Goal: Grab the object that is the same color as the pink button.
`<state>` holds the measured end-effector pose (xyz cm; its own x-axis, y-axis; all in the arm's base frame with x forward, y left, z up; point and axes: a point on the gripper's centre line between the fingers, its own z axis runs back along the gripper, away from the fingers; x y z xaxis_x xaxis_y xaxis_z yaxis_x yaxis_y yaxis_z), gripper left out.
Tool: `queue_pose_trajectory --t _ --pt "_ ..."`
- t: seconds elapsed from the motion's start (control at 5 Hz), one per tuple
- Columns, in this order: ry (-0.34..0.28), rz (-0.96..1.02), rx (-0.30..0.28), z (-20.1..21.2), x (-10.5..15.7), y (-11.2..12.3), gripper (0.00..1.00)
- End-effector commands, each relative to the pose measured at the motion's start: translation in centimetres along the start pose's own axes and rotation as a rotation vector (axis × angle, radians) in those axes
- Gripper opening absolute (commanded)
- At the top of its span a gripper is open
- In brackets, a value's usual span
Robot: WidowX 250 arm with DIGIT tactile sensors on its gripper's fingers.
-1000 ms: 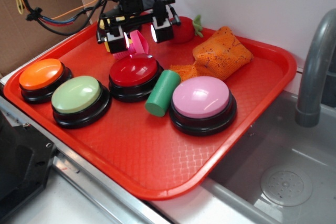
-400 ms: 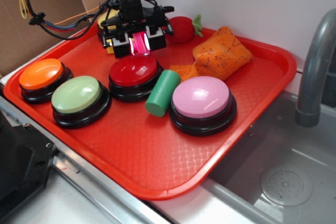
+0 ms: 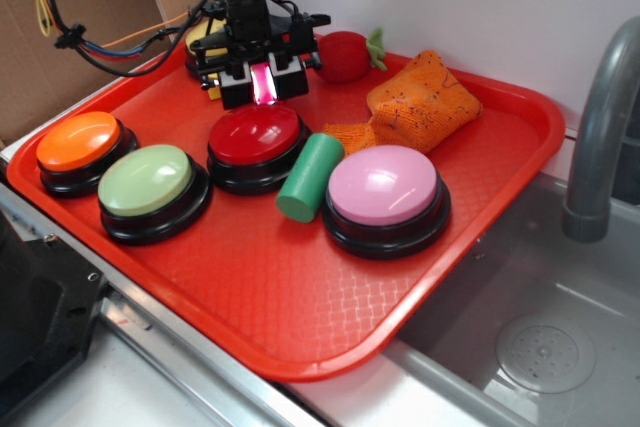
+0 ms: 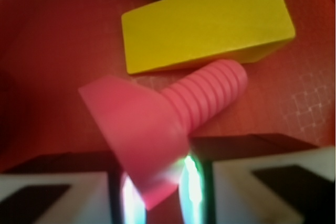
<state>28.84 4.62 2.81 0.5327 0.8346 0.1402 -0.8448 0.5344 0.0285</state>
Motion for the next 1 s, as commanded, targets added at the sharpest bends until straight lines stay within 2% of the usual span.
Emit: queue_pose_trajectory --t 0.0,0.2,0.6,0.8 --pt "-0.016 -0.256 -0.025 5.5 1.4 0.2 0.0" --pt "-0.001 -0.489 -0.033 8.3 0.1 -1.0 0.0" --pt "0.0 -0.903 -0.131 12.5 -5.5 -3.0 0.0" --pt "0.03 -0.903 -0.122 12.7 -6.1 -2.2 0.0"
